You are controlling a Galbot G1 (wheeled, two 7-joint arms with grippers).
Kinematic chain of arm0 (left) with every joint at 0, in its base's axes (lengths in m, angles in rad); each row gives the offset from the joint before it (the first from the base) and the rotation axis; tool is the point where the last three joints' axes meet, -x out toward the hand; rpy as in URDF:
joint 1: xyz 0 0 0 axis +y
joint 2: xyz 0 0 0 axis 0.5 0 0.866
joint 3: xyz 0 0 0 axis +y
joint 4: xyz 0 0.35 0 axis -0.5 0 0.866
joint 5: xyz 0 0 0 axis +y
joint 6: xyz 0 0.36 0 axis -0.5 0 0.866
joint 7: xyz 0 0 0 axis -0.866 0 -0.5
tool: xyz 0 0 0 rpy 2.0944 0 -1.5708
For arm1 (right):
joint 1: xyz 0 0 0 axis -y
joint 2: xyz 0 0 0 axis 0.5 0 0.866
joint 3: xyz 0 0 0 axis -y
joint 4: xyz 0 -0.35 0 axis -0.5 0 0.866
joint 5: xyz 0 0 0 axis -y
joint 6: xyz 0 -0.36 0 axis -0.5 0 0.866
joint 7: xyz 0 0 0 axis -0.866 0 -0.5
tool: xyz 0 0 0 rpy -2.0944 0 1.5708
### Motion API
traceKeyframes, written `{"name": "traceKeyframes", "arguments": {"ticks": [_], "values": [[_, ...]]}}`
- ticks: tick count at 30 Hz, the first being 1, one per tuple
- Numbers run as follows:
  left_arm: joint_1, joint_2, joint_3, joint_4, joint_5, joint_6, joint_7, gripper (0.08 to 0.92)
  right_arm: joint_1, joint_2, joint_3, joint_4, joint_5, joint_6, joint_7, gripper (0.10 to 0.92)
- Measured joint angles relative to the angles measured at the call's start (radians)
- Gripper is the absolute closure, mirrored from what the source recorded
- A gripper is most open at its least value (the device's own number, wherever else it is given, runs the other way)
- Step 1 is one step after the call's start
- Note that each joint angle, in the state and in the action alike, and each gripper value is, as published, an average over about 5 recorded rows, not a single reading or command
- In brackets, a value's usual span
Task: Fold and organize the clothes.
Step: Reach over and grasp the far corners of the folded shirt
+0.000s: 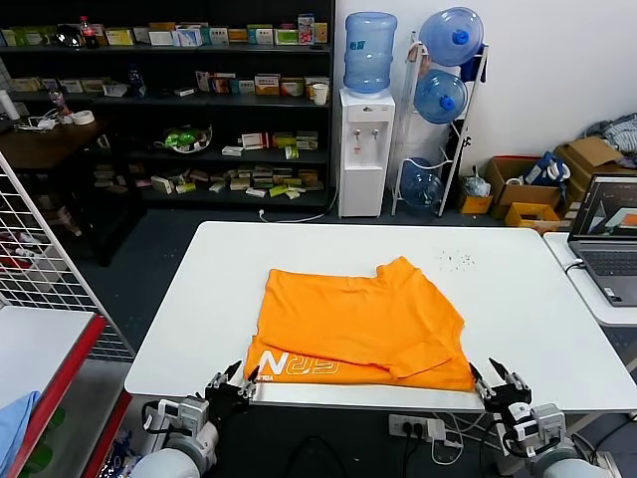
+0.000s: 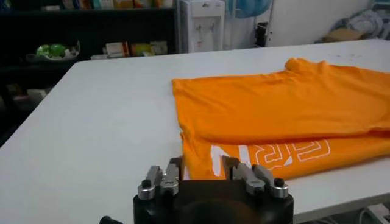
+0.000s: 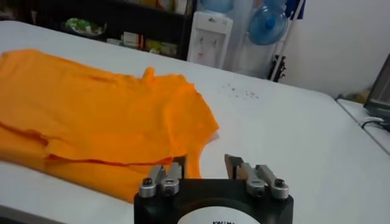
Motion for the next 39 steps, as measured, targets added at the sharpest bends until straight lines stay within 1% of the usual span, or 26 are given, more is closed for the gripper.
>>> {"name": "traceKeyframes", "arguments": {"ticks": [6,8,11,17,24,32,39], "values": [[-0.055,-0.002,0.005,0.006,-0.013,0.009,0.007,0.257,0.087,-0.019,-0.027,-0.024,0.060,-0.009,0.007,0.245],[-0.087,-0.008,0.013,0.021,-0.018,0.008,0.012,0.211,0.134,-0.020,-0.045,-0.047,0.082,-0.015,0.008,0.219],[-0.151,-0.020,0.032,0.056,-0.028,0.005,0.019,0.182,0.221,-0.020,-0.079,-0.095,0.116,-0.027,0.008,0.205],[-0.311,-0.055,0.086,0.173,-0.061,0.007,0.026,0.177,0.424,-0.005,-0.166,-0.227,0.172,-0.065,-0.013,0.203],[-0.497,-0.114,0.157,0.350,-0.105,0.011,0.036,0.177,0.654,0.039,-0.265,-0.409,0.199,-0.107,-0.065,0.203],[-0.676,-0.197,0.219,0.583,-0.116,-0.005,0.066,0.177,0.842,0.106,-0.334,-0.617,0.174,-0.117,-0.122,0.203],[-0.782,-0.275,0.233,0.772,-0.090,-0.028,0.097,0.177,0.941,0.167,-0.353,-0.781,0.128,-0.102,-0.168,0.203]]}}
